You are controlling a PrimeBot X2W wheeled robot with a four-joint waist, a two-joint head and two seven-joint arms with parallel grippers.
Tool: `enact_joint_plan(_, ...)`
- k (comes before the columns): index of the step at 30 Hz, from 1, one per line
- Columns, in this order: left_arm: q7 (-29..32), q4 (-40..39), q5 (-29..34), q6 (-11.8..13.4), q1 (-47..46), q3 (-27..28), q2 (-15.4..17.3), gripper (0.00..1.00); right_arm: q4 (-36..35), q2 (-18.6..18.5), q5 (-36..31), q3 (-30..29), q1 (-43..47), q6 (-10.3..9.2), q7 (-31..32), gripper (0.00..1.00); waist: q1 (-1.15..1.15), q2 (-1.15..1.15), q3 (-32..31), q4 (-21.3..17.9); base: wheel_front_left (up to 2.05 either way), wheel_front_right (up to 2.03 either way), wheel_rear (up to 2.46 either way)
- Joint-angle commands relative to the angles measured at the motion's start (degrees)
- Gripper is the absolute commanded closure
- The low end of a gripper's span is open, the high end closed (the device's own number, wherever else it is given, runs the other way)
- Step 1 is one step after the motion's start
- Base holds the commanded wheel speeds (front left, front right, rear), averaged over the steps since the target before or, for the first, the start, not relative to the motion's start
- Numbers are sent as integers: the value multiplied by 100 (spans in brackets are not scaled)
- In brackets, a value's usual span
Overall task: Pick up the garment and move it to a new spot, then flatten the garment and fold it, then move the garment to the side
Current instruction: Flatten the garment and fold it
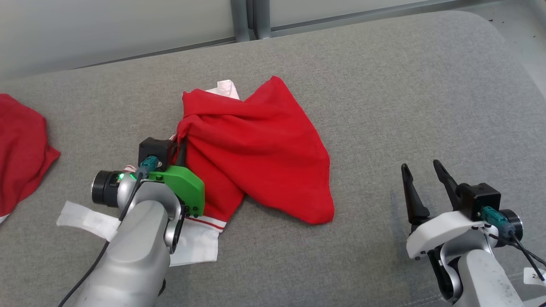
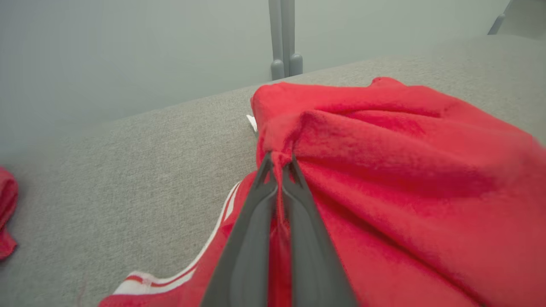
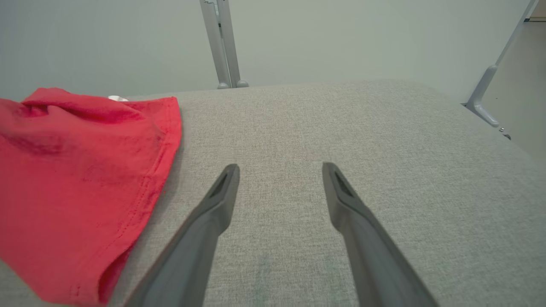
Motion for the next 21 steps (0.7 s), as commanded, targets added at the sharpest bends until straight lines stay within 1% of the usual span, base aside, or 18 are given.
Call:
enact_joint_plan(1, -30, 172, -42, 44, -104, 22, 32, 100, 49, -11, 1, 41, -31, 0, -38, 0, 0, 18, 39, -22, 0, 0, 0)
enact_joint_plan(2, -59, 239, -61, 64, -129, 48, 23, 100, 66, -11, 30, 80, -31, 0, -43, 0, 0, 18, 54, -29, 0, 0, 0)
enact_joint_plan(3, -78, 309, -76, 85, -144, 65, 16, 85, 80, -11, 48, 127, -33, 0, -45, 0, 0, 18, 69, -35, 0, 0, 0)
enact_joint_plan(4, -99, 360, -97, 95, -149, 83, 7, 74, 97, -11, 75, 189, -34, 0, -43, 0, 0, 18, 83, -37, 0, 0, 0)
enact_joint_plan(5, -135, 395, -119, 108, -153, 107, -2, 51, 113, -12, 117, 257, -38, 0, -43, 0, 0, 18, 95, -35, 0, 0, 0)
enact_joint_plan(6, -153, 408, -121, 121, -157, 126, -7, 0, 131, -11, 137, 324, -50, 0, -40, 0, 0, 18, 104, -28, 0, 0, 0)
enact_joint_plan(8, -198, 402, -120, 136, -142, 148, -21, 0, 166, -11, 197, 466, -84, 0, -24, 0, 0, 18, 109, 2, 0, 0, 0)
enact_joint_plan(11, -242, 233, -109, 72, -26, 180, -57, 0, 218, -12, 339, 656, -116, 0, 28, 0, 0, 18, 79, 94, 0, 0, 0)
enact_joint_plan(14, -233, -292, -30, 108, 219, 309, -54, 0, 296, -13, 368, 815, -226, 0, 155, 0, 0, 18, 26, 233, 0, 0, 0)
enact_joint_plan(15, -233, -292, -30, 108, 219, 309, -54, 0, 296, -13, 368, 815, -226, 0, 155, 0, 0, 18, 26, 233, 0, 0, 0)
enact_joint_plan(21, -227, -1452, 179, 124, 965, 528, -75, 0, 709, -27, 422, 1010, -519, 0, 670, 0, 0, 18, -147, 632, 0, 0, 0)
